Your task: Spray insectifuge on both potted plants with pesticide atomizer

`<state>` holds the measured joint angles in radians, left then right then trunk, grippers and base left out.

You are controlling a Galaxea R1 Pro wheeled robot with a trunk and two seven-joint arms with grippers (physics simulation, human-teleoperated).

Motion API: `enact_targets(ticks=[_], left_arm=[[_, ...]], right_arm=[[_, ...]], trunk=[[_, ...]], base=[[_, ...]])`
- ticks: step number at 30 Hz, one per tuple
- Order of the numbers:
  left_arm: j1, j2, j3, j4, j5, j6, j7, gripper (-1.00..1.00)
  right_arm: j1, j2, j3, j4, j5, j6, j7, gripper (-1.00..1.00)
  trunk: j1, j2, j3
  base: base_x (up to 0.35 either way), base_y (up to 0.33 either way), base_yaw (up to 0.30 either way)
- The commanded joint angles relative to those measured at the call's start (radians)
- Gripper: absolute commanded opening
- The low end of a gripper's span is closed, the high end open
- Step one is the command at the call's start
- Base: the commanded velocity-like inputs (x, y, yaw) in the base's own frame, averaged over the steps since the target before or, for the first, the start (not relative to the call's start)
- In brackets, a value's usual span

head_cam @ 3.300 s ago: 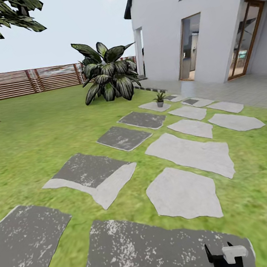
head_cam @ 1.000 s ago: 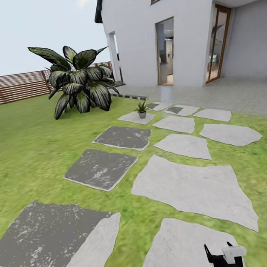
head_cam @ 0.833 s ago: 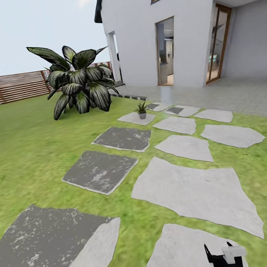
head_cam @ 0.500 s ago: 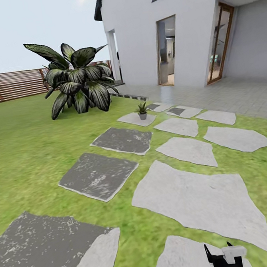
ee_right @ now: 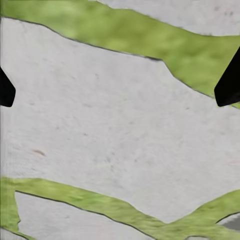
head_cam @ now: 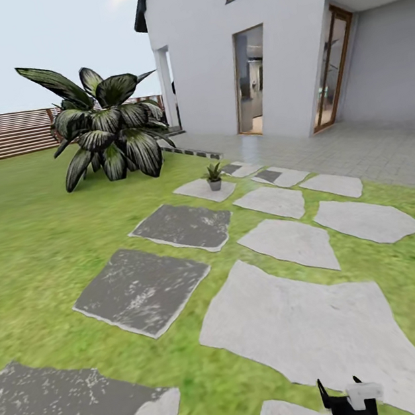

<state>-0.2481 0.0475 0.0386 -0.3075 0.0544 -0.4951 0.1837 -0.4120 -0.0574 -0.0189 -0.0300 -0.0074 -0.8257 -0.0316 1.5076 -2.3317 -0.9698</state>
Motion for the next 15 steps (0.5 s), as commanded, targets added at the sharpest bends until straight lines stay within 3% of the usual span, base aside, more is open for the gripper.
enact_targets(ticks=[1,15], left_arm=[[0.000,0.000,0.000,0.000,0.005,-0.004,-0.001,-1.00],[0.000,0.000,0.000,-0.001,0.005,-0.004,-0.001,-1.00]], right_arm=[[-0.001,0.000,-0.001,0.001,0.000,-0.003,-0.001,1.00],[-0.001,-0.001,-0.001,0.001,0.000,-0.003,-0.001,1.00]], trunk=[[0.000,0.000,-0.001],[0.000,0.000,-0.001]], base=[[0.338,0.000,-0.089],[0.338,0.000,-0.011]])
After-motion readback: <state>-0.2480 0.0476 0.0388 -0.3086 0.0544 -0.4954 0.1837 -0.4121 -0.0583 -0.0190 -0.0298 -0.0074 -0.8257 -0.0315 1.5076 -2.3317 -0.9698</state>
